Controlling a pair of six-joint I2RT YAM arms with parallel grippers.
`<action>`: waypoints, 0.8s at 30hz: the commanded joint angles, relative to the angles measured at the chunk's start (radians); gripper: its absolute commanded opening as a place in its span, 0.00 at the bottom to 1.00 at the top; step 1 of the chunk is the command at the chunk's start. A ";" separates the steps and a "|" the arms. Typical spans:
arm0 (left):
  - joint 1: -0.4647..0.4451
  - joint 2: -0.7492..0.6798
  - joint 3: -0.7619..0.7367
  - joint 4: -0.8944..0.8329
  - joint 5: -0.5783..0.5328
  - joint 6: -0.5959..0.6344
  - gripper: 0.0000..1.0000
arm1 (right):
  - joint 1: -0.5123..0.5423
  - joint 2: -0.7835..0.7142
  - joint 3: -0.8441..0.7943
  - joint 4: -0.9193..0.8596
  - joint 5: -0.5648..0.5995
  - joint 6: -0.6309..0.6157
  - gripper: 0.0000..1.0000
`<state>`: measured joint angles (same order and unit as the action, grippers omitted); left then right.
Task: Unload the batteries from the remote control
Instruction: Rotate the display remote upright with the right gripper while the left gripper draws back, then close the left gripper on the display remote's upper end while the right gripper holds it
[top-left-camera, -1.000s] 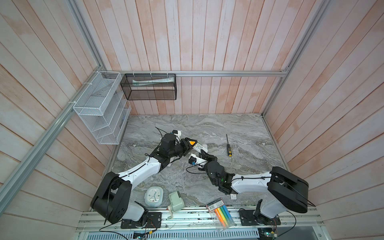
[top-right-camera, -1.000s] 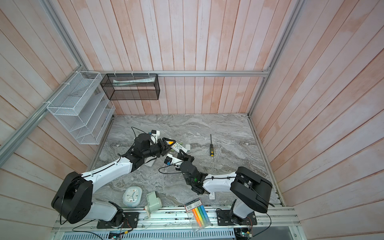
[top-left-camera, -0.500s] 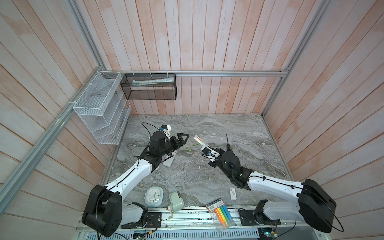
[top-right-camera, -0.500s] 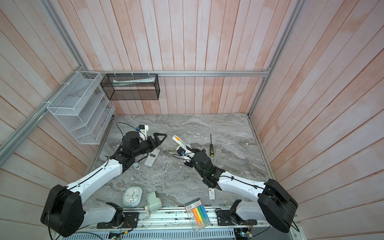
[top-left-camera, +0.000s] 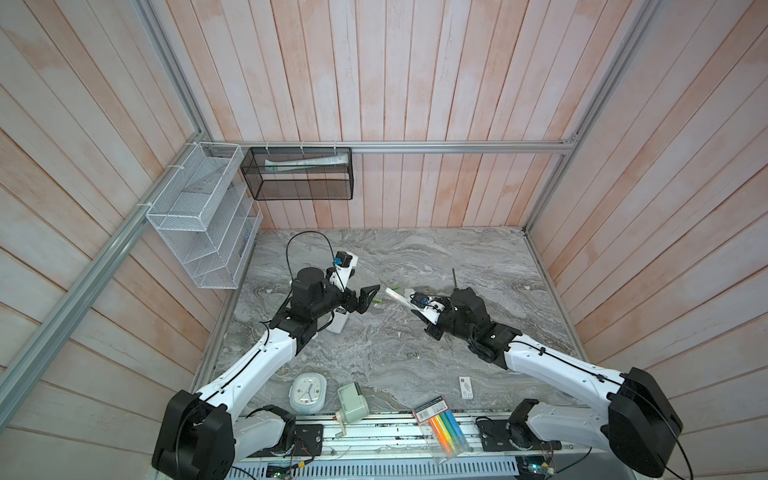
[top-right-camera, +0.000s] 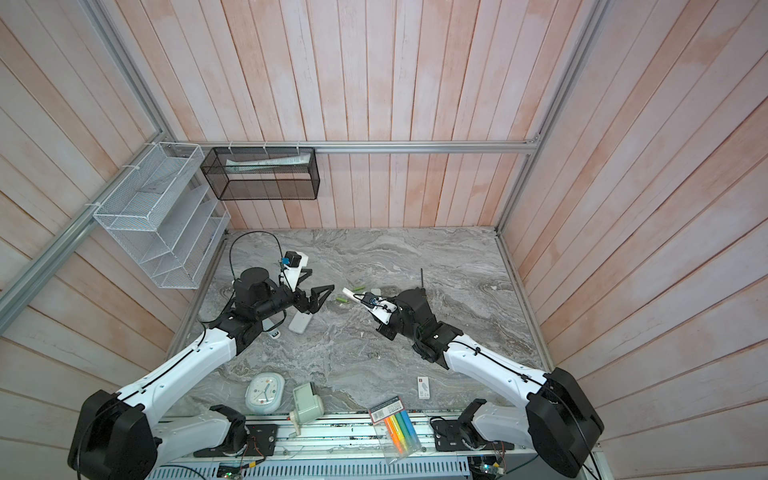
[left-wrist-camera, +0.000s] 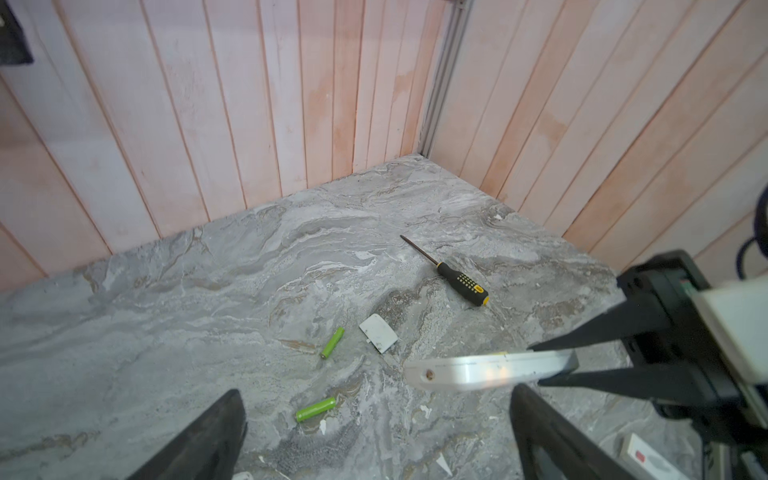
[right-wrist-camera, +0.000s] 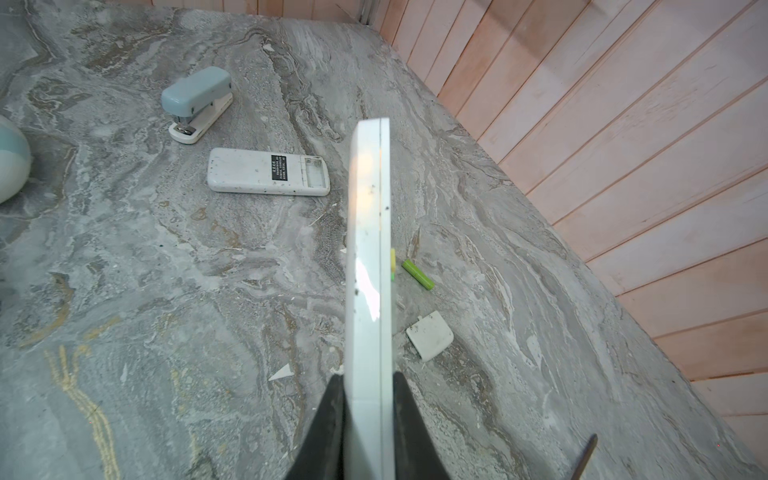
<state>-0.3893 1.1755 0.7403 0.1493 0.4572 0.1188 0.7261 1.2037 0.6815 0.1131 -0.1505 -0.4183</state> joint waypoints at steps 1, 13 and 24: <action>-0.003 -0.017 -0.045 -0.025 0.121 0.392 1.00 | -0.013 -0.020 0.044 -0.070 -0.103 0.012 0.00; -0.002 0.071 0.020 -0.219 0.267 0.804 0.99 | -0.024 -0.013 0.084 -0.166 -0.182 -0.028 0.00; -0.002 0.168 0.074 -0.189 0.330 0.901 0.89 | -0.024 -0.003 0.126 -0.218 -0.231 -0.087 0.00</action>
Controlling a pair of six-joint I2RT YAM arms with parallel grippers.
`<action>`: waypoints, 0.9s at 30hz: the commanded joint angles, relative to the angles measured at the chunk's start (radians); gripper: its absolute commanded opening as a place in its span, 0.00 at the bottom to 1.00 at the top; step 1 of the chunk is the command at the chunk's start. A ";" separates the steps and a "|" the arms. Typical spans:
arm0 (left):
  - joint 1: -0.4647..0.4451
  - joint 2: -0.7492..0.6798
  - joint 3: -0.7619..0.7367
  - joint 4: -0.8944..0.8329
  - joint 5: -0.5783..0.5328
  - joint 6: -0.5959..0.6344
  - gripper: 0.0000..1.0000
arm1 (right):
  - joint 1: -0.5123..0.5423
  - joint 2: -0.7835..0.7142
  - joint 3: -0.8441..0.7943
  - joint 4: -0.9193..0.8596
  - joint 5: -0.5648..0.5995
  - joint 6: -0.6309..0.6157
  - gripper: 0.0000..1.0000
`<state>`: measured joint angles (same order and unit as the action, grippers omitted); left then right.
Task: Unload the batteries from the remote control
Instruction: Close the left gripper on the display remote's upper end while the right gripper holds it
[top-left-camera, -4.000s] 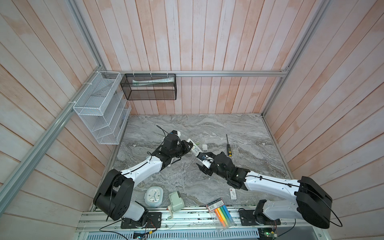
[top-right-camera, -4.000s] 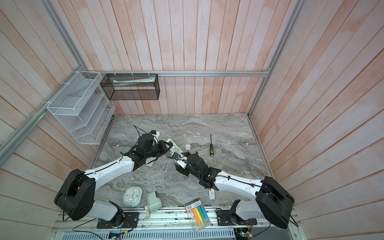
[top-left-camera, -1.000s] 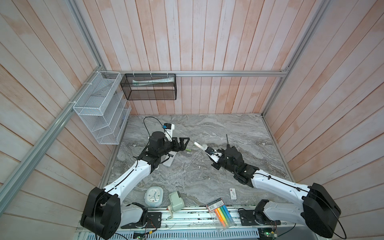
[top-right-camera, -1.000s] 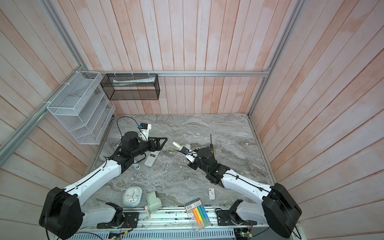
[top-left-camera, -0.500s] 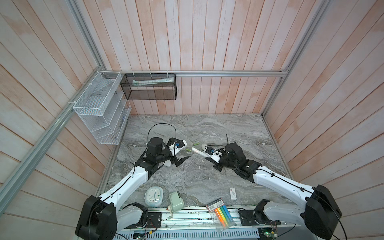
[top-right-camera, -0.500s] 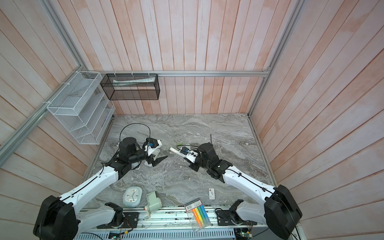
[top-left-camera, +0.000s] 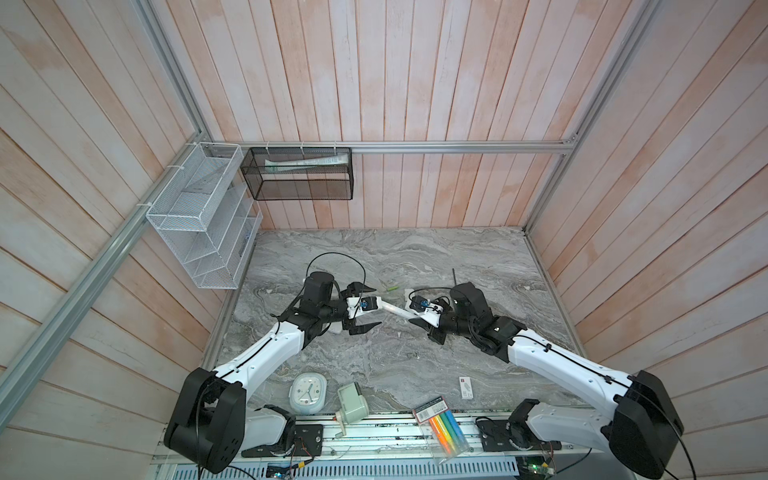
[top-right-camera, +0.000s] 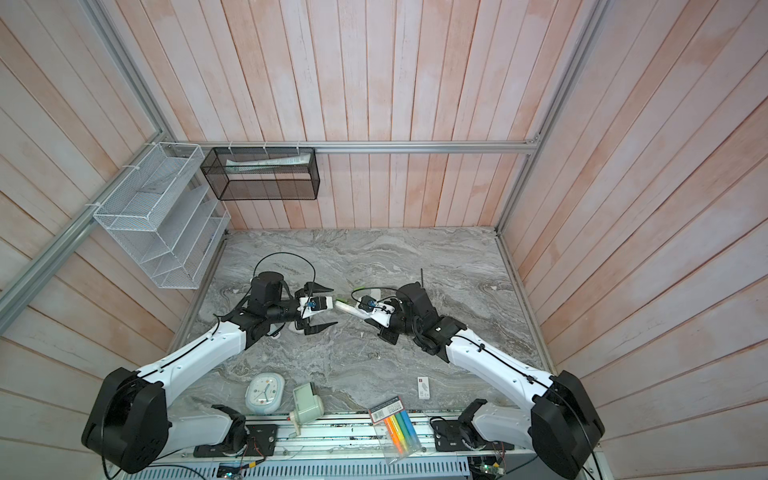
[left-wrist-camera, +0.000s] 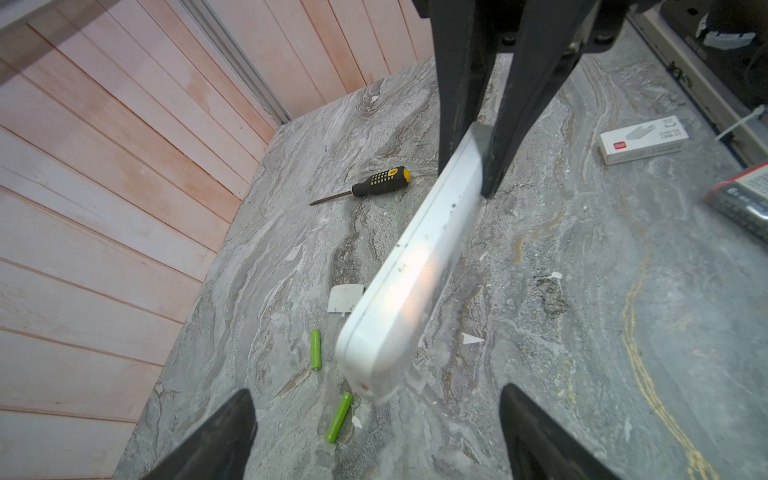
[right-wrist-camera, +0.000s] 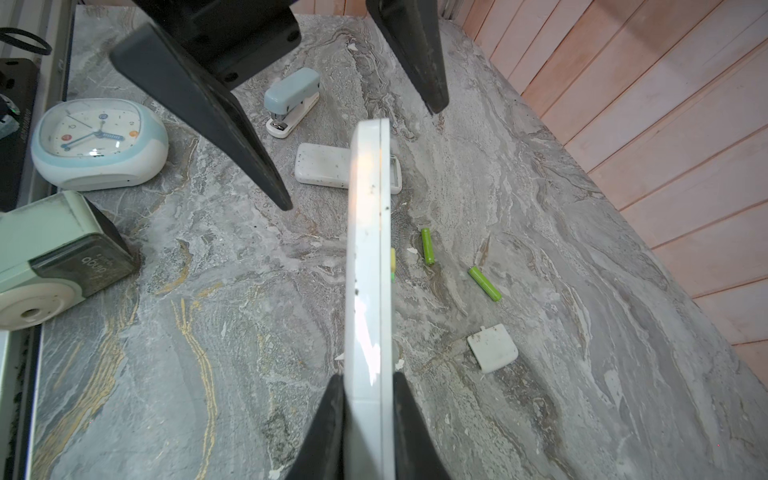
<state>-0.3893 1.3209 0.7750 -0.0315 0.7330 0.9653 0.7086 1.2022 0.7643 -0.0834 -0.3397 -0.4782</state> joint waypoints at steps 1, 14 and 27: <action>-0.002 0.031 0.048 -0.021 0.074 0.064 0.87 | -0.007 0.004 0.052 -0.031 -0.045 -0.029 0.00; -0.001 0.097 0.137 -0.185 0.175 0.172 0.63 | -0.006 0.058 0.113 -0.075 -0.036 -0.075 0.00; -0.002 0.160 0.216 -0.289 0.203 0.227 0.48 | -0.007 0.066 0.140 -0.090 -0.054 -0.114 0.00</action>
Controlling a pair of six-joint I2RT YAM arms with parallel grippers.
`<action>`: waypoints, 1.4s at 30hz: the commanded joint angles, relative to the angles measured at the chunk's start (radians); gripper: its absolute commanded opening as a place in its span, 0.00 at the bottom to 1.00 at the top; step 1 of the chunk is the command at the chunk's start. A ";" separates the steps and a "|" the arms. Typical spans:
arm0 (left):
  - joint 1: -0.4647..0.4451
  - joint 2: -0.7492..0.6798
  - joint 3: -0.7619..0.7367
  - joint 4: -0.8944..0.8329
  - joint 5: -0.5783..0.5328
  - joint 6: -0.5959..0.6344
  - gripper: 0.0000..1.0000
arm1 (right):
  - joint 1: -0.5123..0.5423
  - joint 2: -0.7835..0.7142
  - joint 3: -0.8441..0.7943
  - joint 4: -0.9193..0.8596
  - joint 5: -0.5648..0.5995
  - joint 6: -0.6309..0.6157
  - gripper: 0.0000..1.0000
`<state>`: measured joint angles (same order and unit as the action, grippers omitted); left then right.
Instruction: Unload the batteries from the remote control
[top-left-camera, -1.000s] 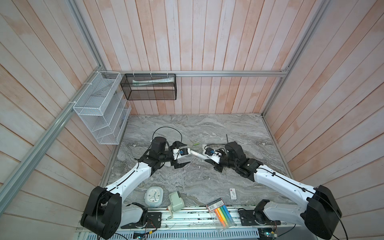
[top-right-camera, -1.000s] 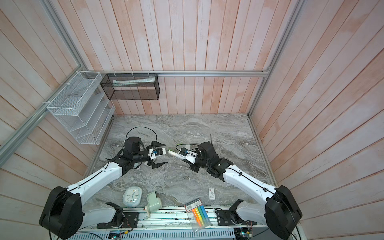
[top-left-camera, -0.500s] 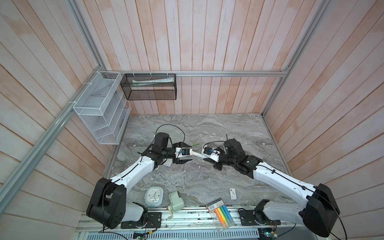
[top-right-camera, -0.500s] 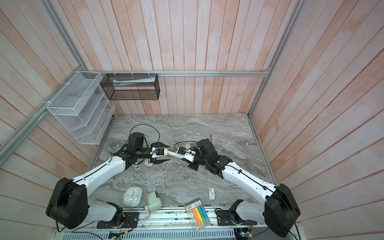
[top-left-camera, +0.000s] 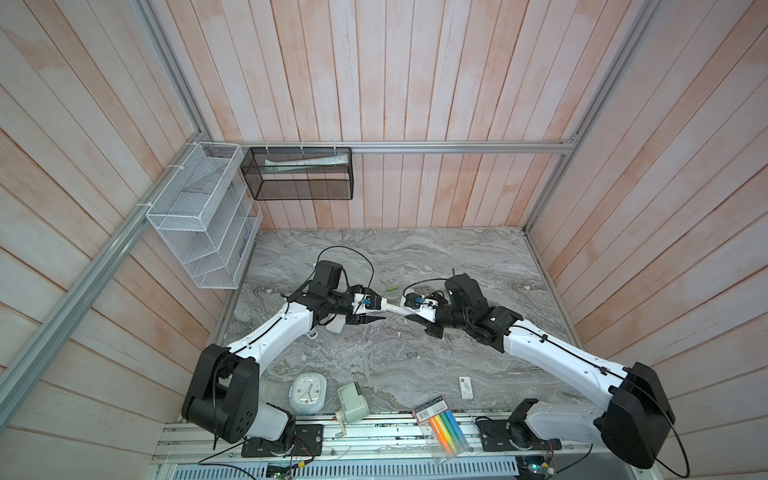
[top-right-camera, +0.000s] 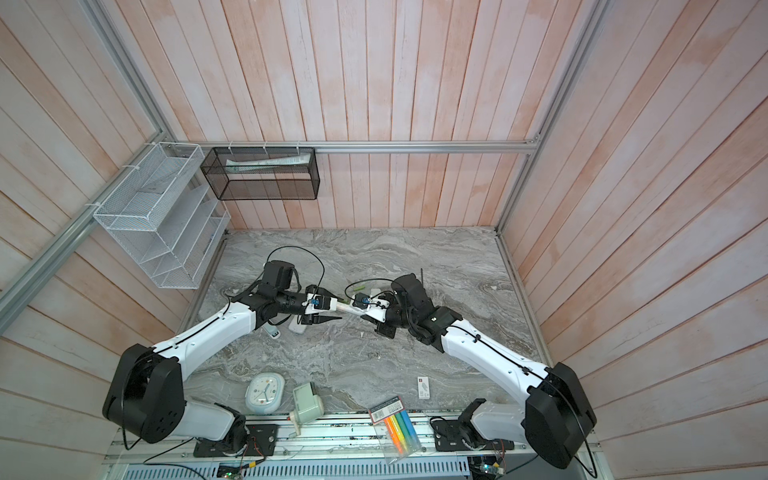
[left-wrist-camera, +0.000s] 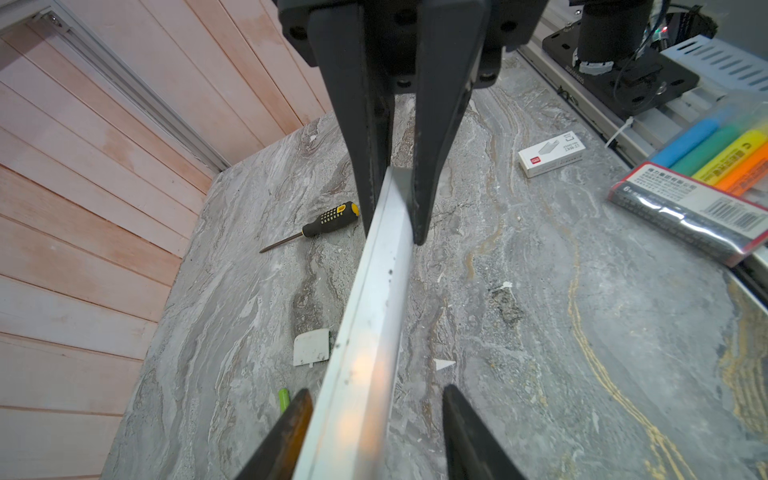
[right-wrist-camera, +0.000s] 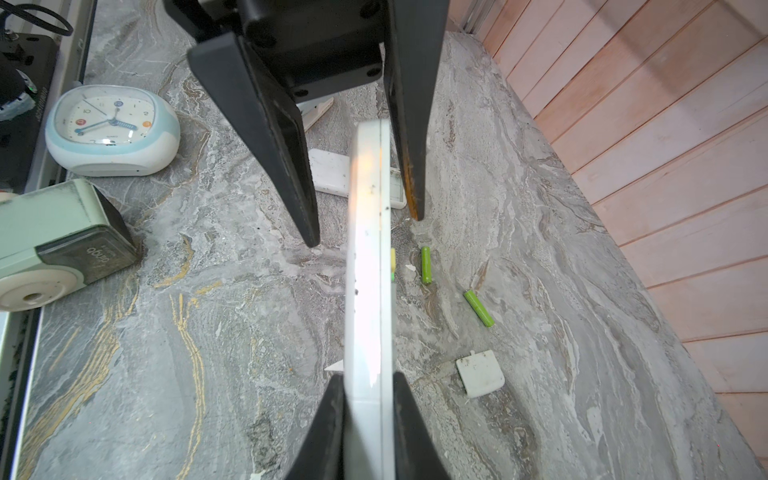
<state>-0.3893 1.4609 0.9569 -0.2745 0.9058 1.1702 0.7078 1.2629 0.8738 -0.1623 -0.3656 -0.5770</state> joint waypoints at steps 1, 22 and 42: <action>-0.002 0.022 0.037 -0.047 0.033 0.019 0.48 | -0.005 0.007 0.028 -0.008 -0.029 -0.015 0.00; -0.001 0.023 0.041 -0.055 0.078 0.018 0.23 | -0.006 0.004 0.024 0.010 -0.049 -0.014 0.00; -0.002 0.052 0.094 -0.105 0.051 -0.090 0.10 | -0.007 -0.018 0.000 0.082 0.011 0.053 0.52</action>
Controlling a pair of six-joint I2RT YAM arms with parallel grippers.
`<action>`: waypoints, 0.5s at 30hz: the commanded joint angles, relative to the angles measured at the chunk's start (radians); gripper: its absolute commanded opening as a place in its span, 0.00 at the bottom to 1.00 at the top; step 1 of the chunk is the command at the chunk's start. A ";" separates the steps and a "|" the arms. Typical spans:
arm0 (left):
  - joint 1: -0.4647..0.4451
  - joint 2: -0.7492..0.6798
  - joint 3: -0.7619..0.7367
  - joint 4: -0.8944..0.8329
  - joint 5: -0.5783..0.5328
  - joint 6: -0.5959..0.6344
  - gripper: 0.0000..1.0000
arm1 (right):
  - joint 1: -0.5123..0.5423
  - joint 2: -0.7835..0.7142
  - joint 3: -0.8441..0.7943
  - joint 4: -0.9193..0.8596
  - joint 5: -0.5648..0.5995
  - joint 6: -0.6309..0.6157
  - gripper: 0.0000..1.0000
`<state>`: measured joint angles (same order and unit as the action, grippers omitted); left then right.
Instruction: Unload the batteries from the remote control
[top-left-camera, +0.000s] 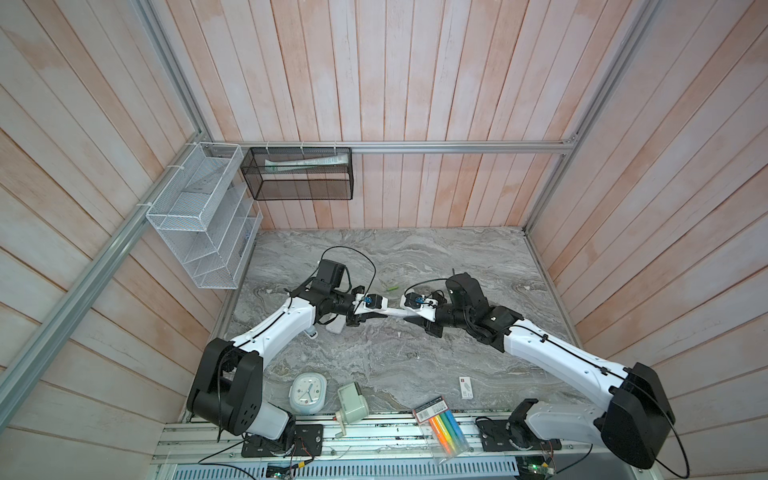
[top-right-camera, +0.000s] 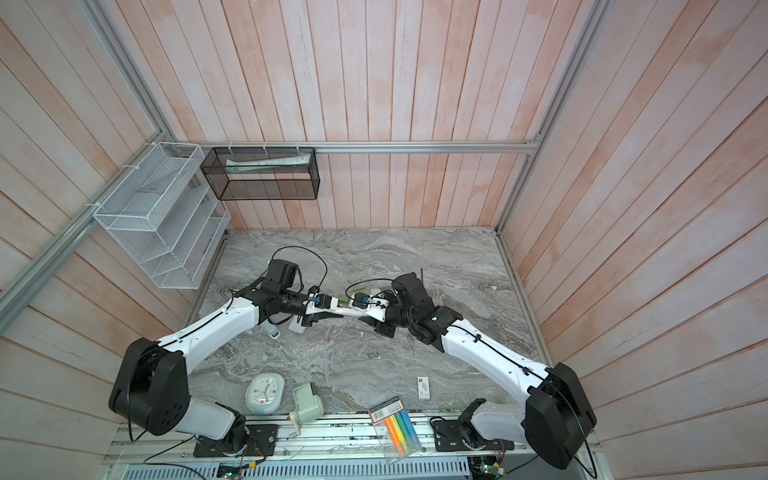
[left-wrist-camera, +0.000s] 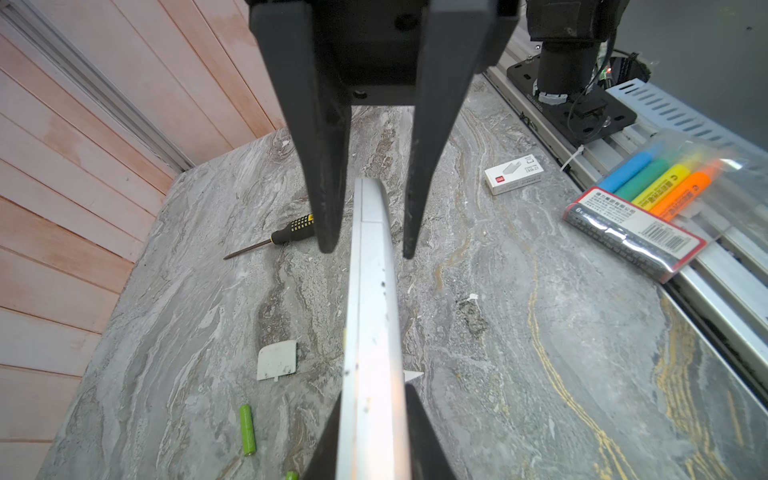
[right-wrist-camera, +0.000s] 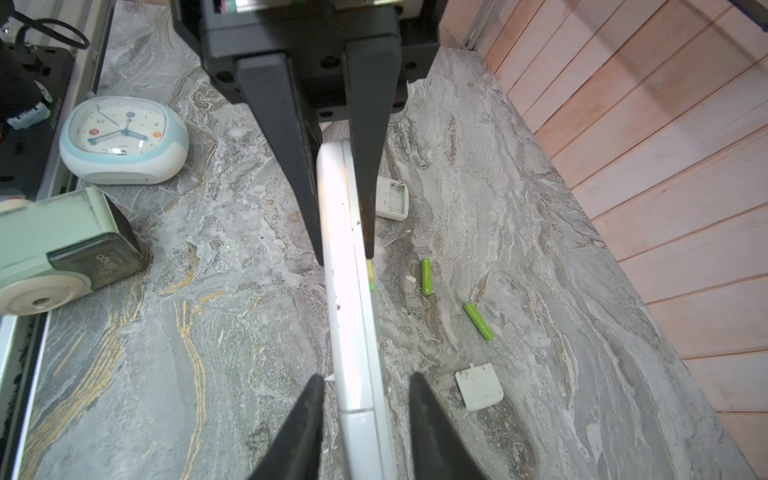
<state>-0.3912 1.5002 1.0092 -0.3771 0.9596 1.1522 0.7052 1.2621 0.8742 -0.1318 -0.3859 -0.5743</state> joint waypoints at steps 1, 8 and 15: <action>0.001 0.018 0.046 -0.003 -0.012 -0.093 0.10 | -0.006 -0.019 -0.004 0.062 0.045 0.060 0.57; 0.000 0.036 0.050 0.104 -0.102 -0.462 0.10 | -0.057 -0.042 -0.028 0.111 0.107 0.172 0.73; 0.000 0.031 0.011 0.211 -0.119 -0.786 0.10 | -0.184 -0.069 -0.054 0.135 -0.036 0.323 0.73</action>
<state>-0.3908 1.5242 1.0348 -0.2390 0.8330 0.5579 0.5636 1.2171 0.8452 -0.0231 -0.3374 -0.3466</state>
